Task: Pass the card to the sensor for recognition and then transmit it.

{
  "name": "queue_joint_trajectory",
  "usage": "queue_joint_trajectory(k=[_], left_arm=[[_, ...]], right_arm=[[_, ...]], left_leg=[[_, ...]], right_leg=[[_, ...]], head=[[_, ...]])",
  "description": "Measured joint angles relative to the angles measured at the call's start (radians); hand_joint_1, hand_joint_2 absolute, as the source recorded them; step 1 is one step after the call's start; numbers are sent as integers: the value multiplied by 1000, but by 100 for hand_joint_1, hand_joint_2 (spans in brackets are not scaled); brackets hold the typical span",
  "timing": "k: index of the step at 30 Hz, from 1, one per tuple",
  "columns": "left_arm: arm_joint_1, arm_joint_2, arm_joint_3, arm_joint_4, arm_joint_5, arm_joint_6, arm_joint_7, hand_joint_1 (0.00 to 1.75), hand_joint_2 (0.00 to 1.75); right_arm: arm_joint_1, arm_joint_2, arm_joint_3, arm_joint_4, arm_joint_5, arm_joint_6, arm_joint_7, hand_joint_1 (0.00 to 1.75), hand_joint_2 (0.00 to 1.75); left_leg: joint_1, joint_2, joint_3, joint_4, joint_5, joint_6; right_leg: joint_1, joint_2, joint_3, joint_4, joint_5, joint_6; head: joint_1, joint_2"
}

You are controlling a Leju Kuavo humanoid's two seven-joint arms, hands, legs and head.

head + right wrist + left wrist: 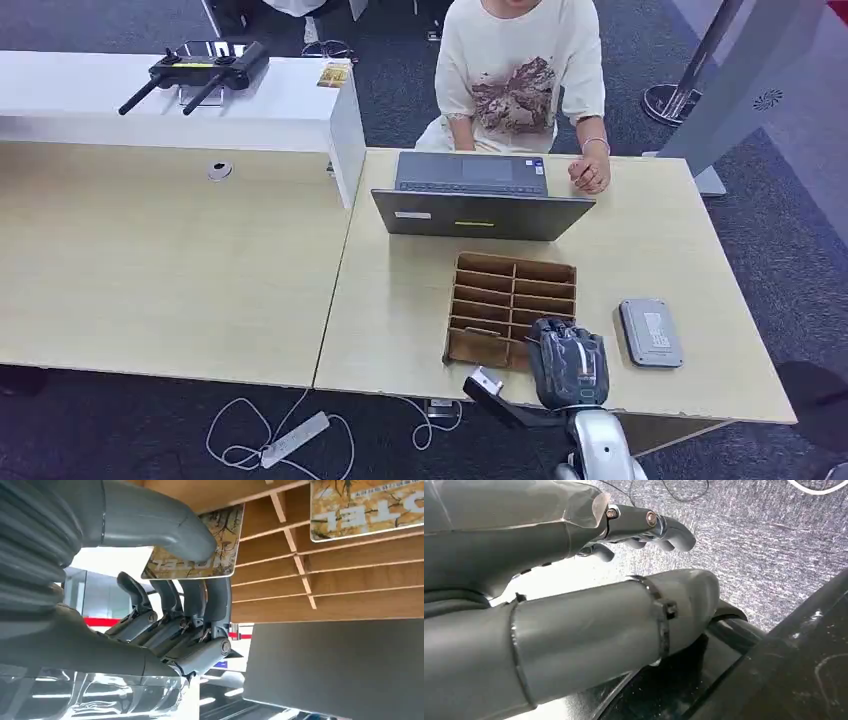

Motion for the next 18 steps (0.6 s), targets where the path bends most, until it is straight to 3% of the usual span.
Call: queue_joint_trajectory(k=[5,9,18], left_arm=[[0,0,0,0,-3,1,-2,0,0],[0,0,0,0,-5,2,-2,0,0],[0,0,0,0,1,6,-3,0,0]], right_arm=[[0,0,0,-11,0,-39,1,166,175],[2,0,0,-24,0,-58,-1,166,175],[24,0,0,-86,-51,-57,-87,166,175]], left_leg=[[0,0,0,0,0,0],[0,0,0,0,0,0],[0,0,0,0,0,0]], right_leg=[[0,0,0,0,0,0],[0,0,0,0,0,0],[0,0,0,0,0,0]], head=[[0,0],[0,0],[0,0]])
